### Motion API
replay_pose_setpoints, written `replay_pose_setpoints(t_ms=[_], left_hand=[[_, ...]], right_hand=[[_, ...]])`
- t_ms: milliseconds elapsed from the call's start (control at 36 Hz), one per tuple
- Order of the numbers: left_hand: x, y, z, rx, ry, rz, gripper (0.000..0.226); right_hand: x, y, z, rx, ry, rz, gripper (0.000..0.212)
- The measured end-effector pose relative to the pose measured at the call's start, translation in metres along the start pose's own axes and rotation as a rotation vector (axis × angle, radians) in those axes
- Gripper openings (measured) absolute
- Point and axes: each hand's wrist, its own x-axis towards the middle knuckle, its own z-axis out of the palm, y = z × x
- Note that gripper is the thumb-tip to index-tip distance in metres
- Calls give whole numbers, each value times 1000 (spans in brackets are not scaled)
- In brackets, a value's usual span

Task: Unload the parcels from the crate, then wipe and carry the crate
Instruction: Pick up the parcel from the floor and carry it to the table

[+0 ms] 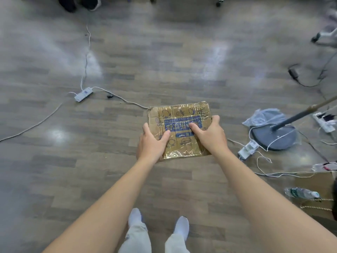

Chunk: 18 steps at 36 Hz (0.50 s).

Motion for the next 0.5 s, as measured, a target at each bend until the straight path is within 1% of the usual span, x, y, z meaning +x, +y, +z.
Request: replay_pose_setpoints(t_ms=[111,250,333,417,500], left_hand=[[-8,46,-34,-15,35,73,79],[8,94,-66,35,79,132,83],[32,120,-79,2,82,164,79],[65,145,-92,14,84,197,76],[106,175,-104,27,68,233,80]], right_hand=[[0,-42,-45,35,41,-66,64],[21,-86,-77,53,72,-109,65],[45,-111,-88,56,92,-126,65],[77,-137,-95,46,106,-121,69],[117,-165,-100,29,121,-111,74]])
